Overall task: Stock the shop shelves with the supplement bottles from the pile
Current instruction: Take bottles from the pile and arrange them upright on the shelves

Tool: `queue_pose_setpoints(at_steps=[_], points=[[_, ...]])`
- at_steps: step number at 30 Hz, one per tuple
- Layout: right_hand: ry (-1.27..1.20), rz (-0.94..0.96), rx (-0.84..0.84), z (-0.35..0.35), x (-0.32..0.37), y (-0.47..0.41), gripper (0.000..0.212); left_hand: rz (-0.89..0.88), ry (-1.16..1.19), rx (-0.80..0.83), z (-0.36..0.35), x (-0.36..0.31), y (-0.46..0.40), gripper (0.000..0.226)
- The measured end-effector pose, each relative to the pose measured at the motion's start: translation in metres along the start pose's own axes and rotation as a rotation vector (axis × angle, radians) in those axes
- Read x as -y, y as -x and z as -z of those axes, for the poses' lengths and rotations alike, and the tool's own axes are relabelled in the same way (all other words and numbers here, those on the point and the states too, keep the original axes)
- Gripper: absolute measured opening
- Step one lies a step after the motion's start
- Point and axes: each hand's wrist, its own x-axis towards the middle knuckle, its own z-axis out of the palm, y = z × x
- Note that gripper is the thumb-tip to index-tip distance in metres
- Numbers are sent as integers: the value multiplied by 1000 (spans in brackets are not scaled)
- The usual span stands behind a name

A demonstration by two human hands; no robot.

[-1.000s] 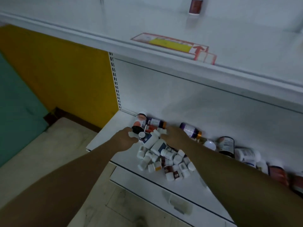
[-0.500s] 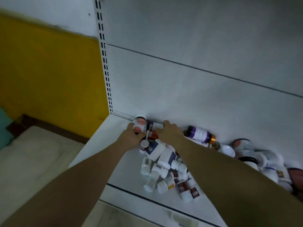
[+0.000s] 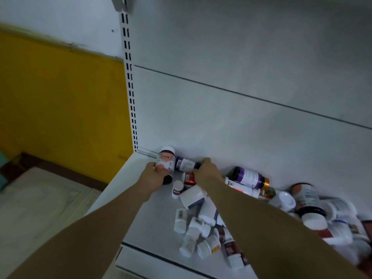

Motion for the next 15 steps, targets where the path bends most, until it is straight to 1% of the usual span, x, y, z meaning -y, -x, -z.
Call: queue_pose_setpoints(at_steps=[2,7,10,15], points=[[65,15,18,-1,2,-4,32,10,12,13,3,1,1,50],[23,49,34,-2,-2,-16,37,30,46,10,3,5,-2,50],[-59,114,29,-4,-5,-22,39,36,56,-29,6,6,-7,50],[-82,261,-1,4,0,-13,32,2,53,-37,16,1,-1,49]])
